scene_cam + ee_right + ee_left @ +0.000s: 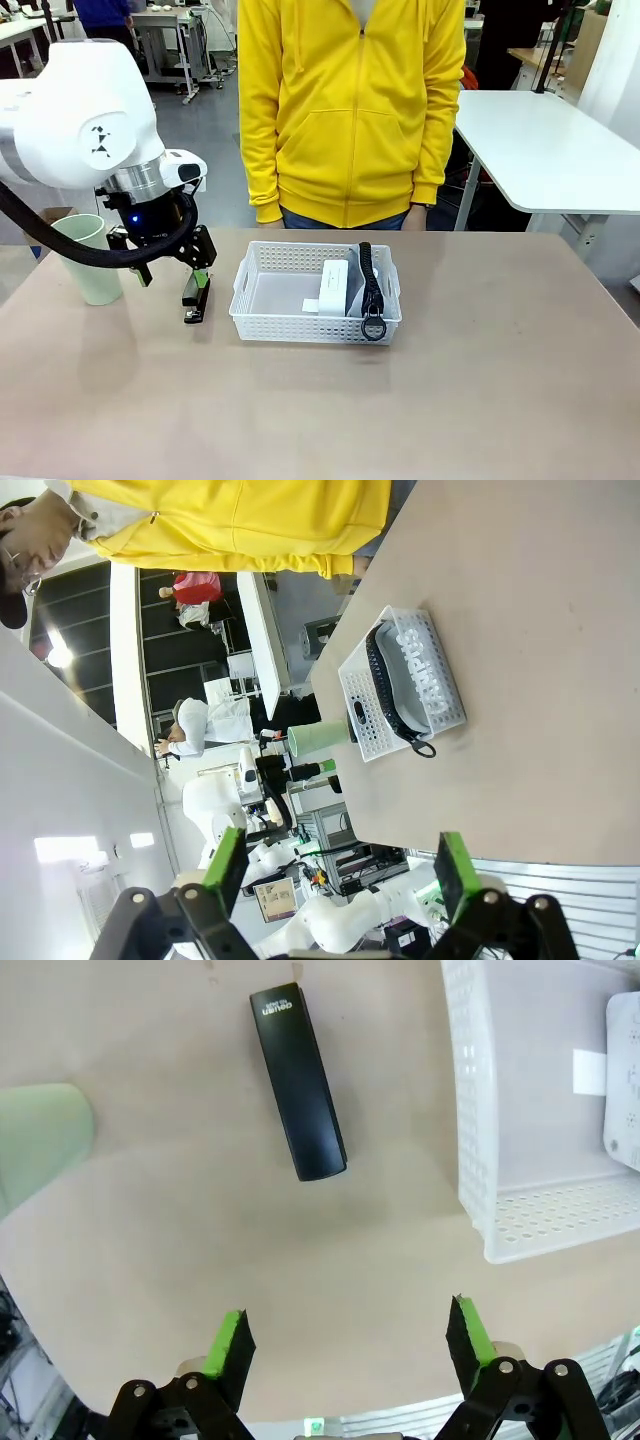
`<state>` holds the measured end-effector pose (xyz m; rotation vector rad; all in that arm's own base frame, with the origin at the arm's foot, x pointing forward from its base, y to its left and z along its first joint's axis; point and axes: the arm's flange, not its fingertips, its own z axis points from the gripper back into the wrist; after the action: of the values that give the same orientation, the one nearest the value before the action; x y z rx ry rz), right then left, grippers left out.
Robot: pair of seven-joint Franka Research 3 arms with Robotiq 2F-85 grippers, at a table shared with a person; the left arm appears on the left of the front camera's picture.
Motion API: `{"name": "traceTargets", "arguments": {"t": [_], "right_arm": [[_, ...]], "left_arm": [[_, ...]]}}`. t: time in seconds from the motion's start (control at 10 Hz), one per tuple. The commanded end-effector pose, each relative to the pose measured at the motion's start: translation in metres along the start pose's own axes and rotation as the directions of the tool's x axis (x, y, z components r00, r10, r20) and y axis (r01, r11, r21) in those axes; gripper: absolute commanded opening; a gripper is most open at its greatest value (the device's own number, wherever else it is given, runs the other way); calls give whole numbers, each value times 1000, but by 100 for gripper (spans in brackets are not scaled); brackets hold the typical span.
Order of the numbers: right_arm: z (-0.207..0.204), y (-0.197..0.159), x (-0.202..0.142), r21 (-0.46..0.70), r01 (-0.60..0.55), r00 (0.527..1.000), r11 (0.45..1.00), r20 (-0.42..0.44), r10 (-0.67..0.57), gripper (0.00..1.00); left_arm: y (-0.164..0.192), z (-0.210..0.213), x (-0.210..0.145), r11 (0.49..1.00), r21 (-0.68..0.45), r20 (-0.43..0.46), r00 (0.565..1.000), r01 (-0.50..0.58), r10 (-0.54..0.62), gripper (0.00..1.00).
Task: Efficiently arrange items inside the basket to fit them all.
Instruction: Pick up the Stapler and place it inside the Organizing basket.
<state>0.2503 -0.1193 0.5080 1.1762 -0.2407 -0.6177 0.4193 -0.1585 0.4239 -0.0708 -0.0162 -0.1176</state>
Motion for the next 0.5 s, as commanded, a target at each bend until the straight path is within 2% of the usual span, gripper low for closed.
{"name": "traceTargets", "arguments": {"t": [0.0, 0.3, 0.4], "right_arm": [[0, 5, 0, 21, 2, 1000, 1000, 0, -2, 100], [0, 5, 0, 21, 2, 1000, 1000, 0, -2, 100], [0, 5, 0, 21, 2, 1000, 1000, 0, -2, 100]], "left_arm": [[-1, -1, 1, 1000, 2, -1, 1000, 8, -8, 100], [0, 0, 0, 1000, 0, -1, 1000, 2, -2, 100], [0, -10, 8, 999, -34, 32, 999, -3, 5, 100]]}}
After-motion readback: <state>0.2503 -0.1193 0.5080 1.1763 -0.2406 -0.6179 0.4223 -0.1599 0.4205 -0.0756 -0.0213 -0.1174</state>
